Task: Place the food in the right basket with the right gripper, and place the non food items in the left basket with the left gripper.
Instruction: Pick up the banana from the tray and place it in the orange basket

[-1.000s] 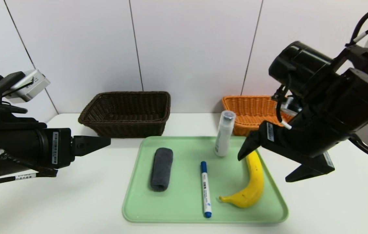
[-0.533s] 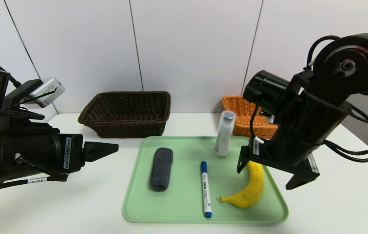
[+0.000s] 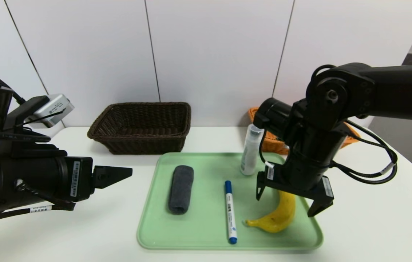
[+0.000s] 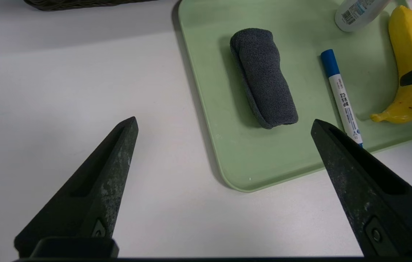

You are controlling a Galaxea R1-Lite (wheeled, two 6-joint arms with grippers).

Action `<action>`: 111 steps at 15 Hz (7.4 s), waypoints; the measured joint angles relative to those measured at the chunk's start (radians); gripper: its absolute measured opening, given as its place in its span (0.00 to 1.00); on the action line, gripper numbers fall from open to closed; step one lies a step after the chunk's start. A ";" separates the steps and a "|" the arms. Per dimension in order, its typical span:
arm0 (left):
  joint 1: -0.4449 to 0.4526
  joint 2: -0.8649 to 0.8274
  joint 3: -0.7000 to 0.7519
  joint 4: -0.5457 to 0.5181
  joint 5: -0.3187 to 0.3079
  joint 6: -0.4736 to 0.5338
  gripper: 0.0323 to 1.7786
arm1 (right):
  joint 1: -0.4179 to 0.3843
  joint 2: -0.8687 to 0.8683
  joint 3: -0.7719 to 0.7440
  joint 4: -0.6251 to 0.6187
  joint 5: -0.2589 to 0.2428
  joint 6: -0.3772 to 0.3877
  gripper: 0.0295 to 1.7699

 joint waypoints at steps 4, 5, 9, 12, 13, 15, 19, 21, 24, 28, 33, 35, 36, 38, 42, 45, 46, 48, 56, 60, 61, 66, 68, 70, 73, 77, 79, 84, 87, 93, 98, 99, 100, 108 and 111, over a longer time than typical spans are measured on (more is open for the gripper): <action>-0.002 -0.001 0.002 -0.001 -0.002 -0.012 0.95 | -0.016 0.054 -0.018 0.000 0.001 0.013 0.96; -0.002 -0.002 0.002 0.000 -0.002 -0.012 0.95 | -0.019 0.061 -0.018 0.000 0.002 0.013 0.96; -0.002 -0.010 0.009 0.001 -0.003 -0.012 0.95 | -0.028 0.070 -0.013 0.001 0.007 0.014 0.96; -0.002 -0.017 0.016 0.003 -0.005 -0.012 0.95 | -0.028 0.068 -0.001 0.002 0.016 0.014 0.96; -0.002 -0.020 0.017 0.005 -0.005 -0.012 0.95 | -0.028 0.067 0.003 0.001 0.018 0.014 0.96; -0.003 -0.027 0.023 0.005 -0.005 -0.011 0.95 | -0.028 0.068 0.009 0.001 0.021 0.014 0.96; -0.003 -0.041 0.025 0.007 -0.006 -0.011 0.95 | -0.046 0.071 0.011 0.001 0.045 0.014 0.96; -0.004 -0.046 0.026 0.019 -0.006 -0.011 0.95 | -0.057 0.073 0.011 -0.001 0.050 0.014 0.96; -0.004 -0.050 0.030 0.020 -0.007 -0.009 0.95 | -0.064 0.081 0.011 -0.001 0.051 0.014 0.96; -0.005 -0.051 0.037 0.019 -0.013 -0.009 0.95 | -0.066 0.095 0.010 -0.006 0.051 0.014 0.96; -0.005 -0.051 0.044 0.018 -0.020 -0.009 0.95 | -0.067 0.108 0.010 -0.006 0.050 0.012 0.89; -0.005 -0.050 0.046 0.018 -0.020 -0.009 0.95 | -0.067 0.112 0.010 -0.006 0.051 0.013 0.70; -0.005 -0.050 0.047 0.018 -0.020 -0.009 0.95 | -0.067 0.113 0.010 -0.006 0.052 0.014 0.62; -0.005 -0.050 0.050 0.018 -0.020 -0.010 0.95 | -0.067 0.116 0.010 -0.006 0.053 0.014 0.49; -0.005 -0.051 0.061 0.016 -0.020 -0.012 0.95 | -0.069 0.112 0.010 -0.006 0.052 0.014 0.27; -0.005 -0.055 0.075 0.014 -0.020 -0.013 0.95 | -0.071 0.096 0.010 -0.006 0.052 0.014 0.27; -0.005 -0.056 0.077 0.014 -0.021 -0.013 0.95 | -0.071 0.087 0.008 -0.006 0.051 0.014 0.27; -0.005 -0.058 0.078 0.013 -0.020 -0.012 0.95 | -0.071 0.063 0.006 -0.005 0.053 0.014 0.27; -0.005 -0.071 0.077 0.018 -0.021 -0.011 0.95 | -0.016 -0.189 0.014 0.063 0.088 0.019 0.27; -0.006 -0.079 0.085 0.019 -0.022 -0.010 0.95 | 0.050 -0.369 -0.045 0.048 -0.011 -0.091 0.27; -0.007 -0.081 0.088 0.019 -0.022 -0.011 0.95 | 0.045 -0.394 -0.068 0.013 -0.072 -0.133 0.27; -0.027 -0.091 0.096 0.019 -0.022 -0.011 0.95 | -0.087 -0.431 -0.110 -0.291 -0.211 -0.349 0.27; -0.028 -0.095 0.096 0.019 -0.022 -0.011 0.95 | -0.150 -0.395 -0.113 -0.371 -0.223 -0.366 0.27; -0.029 -0.099 0.098 0.020 -0.022 -0.011 0.95 | -0.199 -0.343 -0.114 -0.425 -0.224 -0.357 0.27; -0.031 -0.104 0.099 0.022 -0.022 -0.010 0.95 | -0.264 -0.243 -0.113 -0.505 -0.227 -0.307 0.27; -0.031 -0.108 0.108 0.021 -0.022 -0.011 0.95 | -0.323 -0.106 -0.150 -0.562 -0.247 -0.164 0.27; -0.030 -0.110 0.116 0.021 -0.022 -0.011 0.95 | -0.349 -0.051 -0.161 -0.563 -0.238 -0.043 0.27; -0.031 -0.110 0.128 0.020 -0.027 -0.011 0.95 | -0.407 0.023 -0.169 -0.546 -0.153 0.105 0.27; -0.031 -0.110 0.131 0.021 -0.036 -0.012 0.95 | -0.458 0.044 -0.184 -0.547 -0.057 0.193 0.27; -0.030 -0.111 0.132 0.019 -0.036 -0.012 0.95 | -0.521 0.068 -0.187 -0.570 0.042 0.273 0.27; -0.030 -0.111 0.129 0.018 -0.036 -0.012 0.95 | -0.526 0.097 -0.188 -0.586 0.043 0.284 0.27; -0.030 -0.111 0.129 0.019 -0.036 -0.012 0.95 | -0.526 0.101 -0.189 -0.593 0.043 0.288 0.27; -0.030 -0.111 0.129 0.019 -0.036 -0.012 0.95 | -0.526 0.106 -0.189 -0.595 0.043 0.289 0.27; -0.030 -0.111 0.132 0.011 -0.036 -0.011 0.95 | -0.527 0.133 -0.189 -0.594 0.044 0.278 0.53; -0.030 -0.108 0.132 0.007 -0.033 -0.016 0.95 | -0.523 0.129 -0.189 -0.588 0.043 0.269 0.67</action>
